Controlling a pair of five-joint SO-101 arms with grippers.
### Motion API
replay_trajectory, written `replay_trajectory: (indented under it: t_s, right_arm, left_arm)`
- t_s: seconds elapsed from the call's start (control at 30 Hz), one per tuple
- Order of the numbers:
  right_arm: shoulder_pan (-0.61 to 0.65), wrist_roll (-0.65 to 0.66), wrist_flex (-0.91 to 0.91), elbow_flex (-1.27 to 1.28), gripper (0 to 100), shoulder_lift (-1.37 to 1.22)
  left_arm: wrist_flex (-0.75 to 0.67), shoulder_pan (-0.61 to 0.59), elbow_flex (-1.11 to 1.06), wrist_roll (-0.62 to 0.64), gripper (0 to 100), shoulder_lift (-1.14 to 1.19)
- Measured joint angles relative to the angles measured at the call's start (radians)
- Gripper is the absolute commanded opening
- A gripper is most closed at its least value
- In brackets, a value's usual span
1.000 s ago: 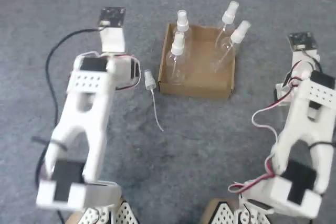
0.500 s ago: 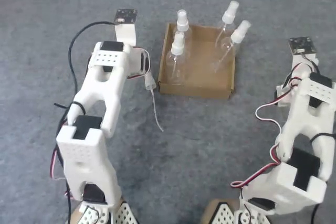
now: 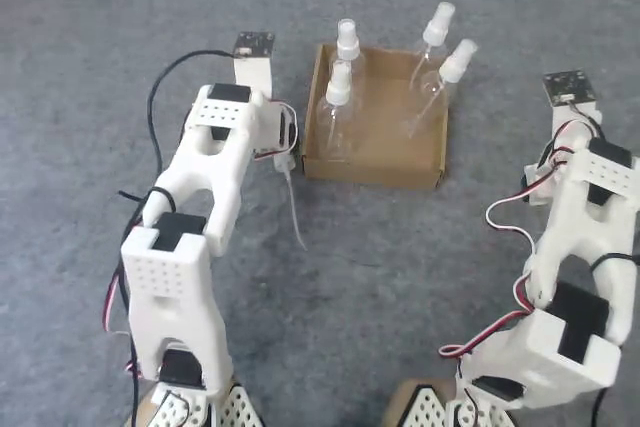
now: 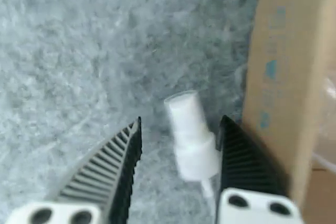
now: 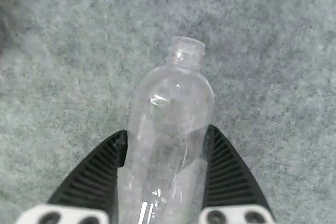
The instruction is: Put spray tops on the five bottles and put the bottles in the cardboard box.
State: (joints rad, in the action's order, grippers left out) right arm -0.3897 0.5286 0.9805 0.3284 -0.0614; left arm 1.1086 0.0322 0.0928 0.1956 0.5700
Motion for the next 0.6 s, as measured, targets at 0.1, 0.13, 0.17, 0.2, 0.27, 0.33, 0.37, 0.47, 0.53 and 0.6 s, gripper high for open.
replay_trajectory:
  t_s: [0.1,0.13,0.17,0.2,0.27,0.33,0.37,0.47,0.53,0.6]
  right_arm:
    - [0.000,0.003,0.000,0.000,2.7,0.000]
    - [0.000,0.003,0.000,0.000,2.7,0.000]
    - [0.000,0.003,0.000,0.000,2.7,0.000]
    - [0.000,0.003,0.000,0.000,2.7,0.000]
    - [0.000,0.003,0.000,0.000,2.7,0.000]
    - [0.000,0.006,0.000,0.000,2.7,0.000]
    - [0.000,0.006,0.000,0.000,2.8,0.000]
    - [0.000,0.006,0.000,0.000,2.8,0.000]
    - [0.000,0.006,0.000,0.000,2.8,0.000]
    - [0.000,0.009,0.000,0.000,2.8,0.000]
  left_arm:
    - [0.002,0.002,0.000,0.008,13,0.026]
    - [0.003,0.003,0.000,0.008,11,0.026]
    - [0.005,0.005,0.002,0.008,9,0.026]
    - [0.009,0.006,0.002,0.008,7,0.026]
    - [0.035,0.008,0.002,0.006,4,0.026]
    - [0.064,0.009,0.003,-0.012,1,0.020]
    - [0.081,0.011,0.003,-0.018,1,0.017]
    - [0.141,0.008,0.002,-0.031,1,-0.003]
    - [0.180,0.008,0.002,-0.035,1,-0.034]
    - [0.203,0.006,-0.008,-0.052,1,-0.083]
